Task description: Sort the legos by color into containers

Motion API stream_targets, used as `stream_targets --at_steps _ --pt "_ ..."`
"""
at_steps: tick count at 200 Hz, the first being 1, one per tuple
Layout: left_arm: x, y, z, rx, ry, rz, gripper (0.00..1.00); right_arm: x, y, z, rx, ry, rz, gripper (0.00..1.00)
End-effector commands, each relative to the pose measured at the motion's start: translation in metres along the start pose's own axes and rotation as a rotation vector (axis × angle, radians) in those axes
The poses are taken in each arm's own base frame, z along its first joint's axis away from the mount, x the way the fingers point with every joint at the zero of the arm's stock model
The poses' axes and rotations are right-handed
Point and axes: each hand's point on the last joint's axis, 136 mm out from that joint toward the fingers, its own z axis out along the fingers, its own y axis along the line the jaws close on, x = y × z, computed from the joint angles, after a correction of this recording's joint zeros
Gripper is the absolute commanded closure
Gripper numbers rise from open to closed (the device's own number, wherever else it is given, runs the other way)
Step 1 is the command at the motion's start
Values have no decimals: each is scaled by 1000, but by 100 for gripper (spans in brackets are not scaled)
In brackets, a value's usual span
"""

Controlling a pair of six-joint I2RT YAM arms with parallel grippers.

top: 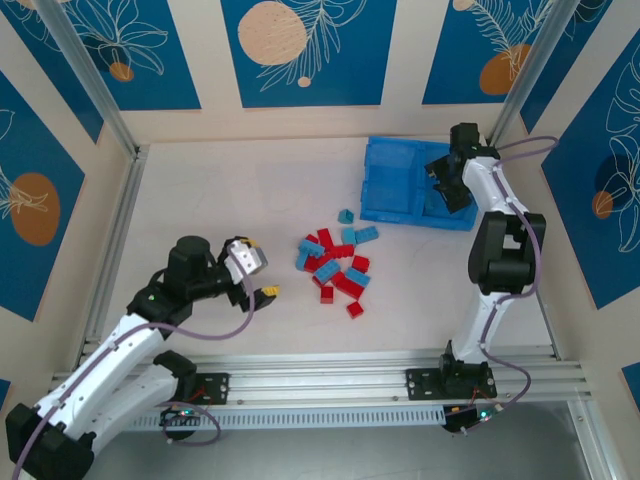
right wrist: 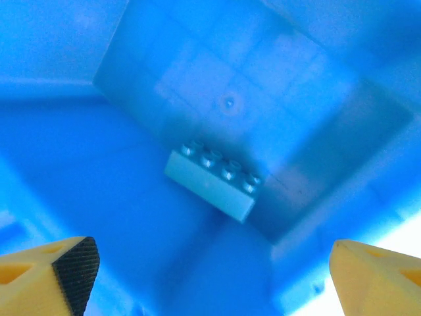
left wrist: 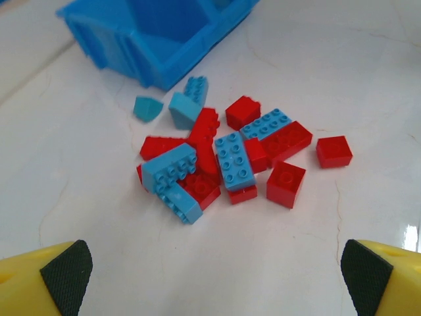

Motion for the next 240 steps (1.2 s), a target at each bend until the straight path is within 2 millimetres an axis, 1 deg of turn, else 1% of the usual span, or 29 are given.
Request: stream_targets --at_steps 1,8,10,12,15,20,25,27,34,44,46,50,59,73,82,101,113,124,137,155,179,196,210,240 --pt "-30 35 -2 -145 -24 -285 0 11 1 -49 -98 -18 -107 5" --pt "-30 48 -2 -206 -1 -398 0 17 -4 -61 -120 -29 -129 4" --pt "-30 51 -3 -223 6 -427 0 19 -6 -61 -122 -27 -139 4" --pt "-29 54 -2 -237 15 -457 0 20 -6 -68 -138 -35 -147 4" --pt "-28 58 -2 -256 27 -497 0 23 -9 -73 -146 -39 -162 3" --pt "-25 62 0 -280 48 -559 0 30 -14 -80 -160 -42 -190 3" --pt "-22 65 1 -298 67 -613 0 36 -17 -92 -187 -48 -219 2" --pt "-21 66 2 -303 73 -630 0 39 -19 -93 -189 -44 -229 2" --pt "-19 68 5 -317 91 -694 0 49 -24 -110 -234 -44 -277 1" --pt "-15 69 12 -323 115 -772 0 72 -27 -130 -321 -4 -354 1" --pt "-14 69 14 -324 120 -788 0 77 -29 -131 -333 12 -375 1" --pt "-12 69 17 -324 129 -819 0 89 -30 -141 -378 32 -411 1" --pt "-9 68 26 -316 150 -876 0 114 -37 -157 -454 85 -478 1" --pt "-2 65 40 -305 196 -939 0 155 -50 -178 -550 177 -582 0" --pt "4 64 51 -301 227 -981 0 176 -64 -183 -559 227 -626 1" --pt "10 62 75 -269 267 -1073 0 204 -89 -189 -534 292 -661 1" --pt "12 60 93 -244 288 -1114 0 218 -97 -192 -531 337 -662 0" --pt "14 60 109 -229 309 -1118 0 232 -99 -194 -551 381 -677 0" --pt "22 63 127 -233 337 -1119 0 241 -100 -195 -560 408 -696 1" --pt "38 66 149 -244 392 -1132 1 243 -101 -195 -544 405 -713 0" --pt "48 62 174 -194 423 -1167 12 240 -100 -193 -534 388 -726 1" --pt "57 63 185 -198 434 -1191 22 239 -99 -193 -529 386 -733 0" --pt "62 63 192 -198 442 -1203 27 239 -99 -194 -529 385 -739 0" --pt "69 59 200 -174 443 -1239 37 238 -101 -192 -516 382 -739 0"
